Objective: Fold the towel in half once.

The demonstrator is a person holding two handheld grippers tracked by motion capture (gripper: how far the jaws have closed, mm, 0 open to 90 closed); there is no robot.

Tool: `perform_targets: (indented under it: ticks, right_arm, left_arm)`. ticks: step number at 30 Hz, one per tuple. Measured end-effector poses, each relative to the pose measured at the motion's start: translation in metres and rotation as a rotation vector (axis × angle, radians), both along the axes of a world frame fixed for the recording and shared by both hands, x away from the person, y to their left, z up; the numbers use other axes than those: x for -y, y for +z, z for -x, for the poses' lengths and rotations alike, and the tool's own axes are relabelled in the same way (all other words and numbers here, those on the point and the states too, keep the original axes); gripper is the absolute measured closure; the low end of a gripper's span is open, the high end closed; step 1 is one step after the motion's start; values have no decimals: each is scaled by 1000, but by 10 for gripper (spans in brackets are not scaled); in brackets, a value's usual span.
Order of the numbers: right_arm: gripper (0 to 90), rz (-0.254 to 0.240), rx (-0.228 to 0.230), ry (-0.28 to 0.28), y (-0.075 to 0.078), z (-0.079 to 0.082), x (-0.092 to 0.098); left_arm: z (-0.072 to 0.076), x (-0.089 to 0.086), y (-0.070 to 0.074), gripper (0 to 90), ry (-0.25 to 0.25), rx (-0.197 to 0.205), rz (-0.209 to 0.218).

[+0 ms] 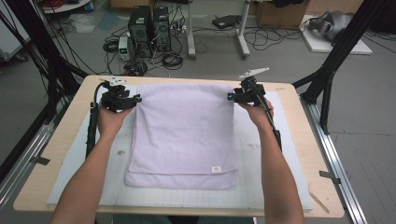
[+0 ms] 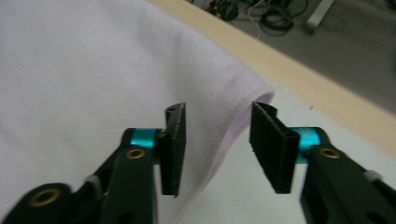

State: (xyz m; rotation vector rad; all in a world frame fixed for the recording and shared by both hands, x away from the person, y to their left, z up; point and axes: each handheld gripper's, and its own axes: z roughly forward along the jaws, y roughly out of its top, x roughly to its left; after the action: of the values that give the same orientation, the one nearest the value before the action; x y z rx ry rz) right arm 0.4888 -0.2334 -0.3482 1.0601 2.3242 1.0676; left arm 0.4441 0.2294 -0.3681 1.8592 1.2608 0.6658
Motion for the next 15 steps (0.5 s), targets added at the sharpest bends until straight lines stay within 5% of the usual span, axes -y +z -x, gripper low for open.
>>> perform_targets:
  ticks: [3,6,9,15]
  right_arm:
    - [476,-9,-75,11,-14,1,4]
    - [459,10,-94,38,-25,10,2]
    - [423,20,-180,88,-28,18,-4]
    - [458,-25,-89,185,-13,56,-15]
  left_arm:
    - [8,-6,-13,438,-34,-22,-4]
    - [18,-7,-22,434,-76,-41,11]
    - [31,-4,-24,426,-141,-54,-7]
    - [61,0,-25,435,-219,-23,-24]
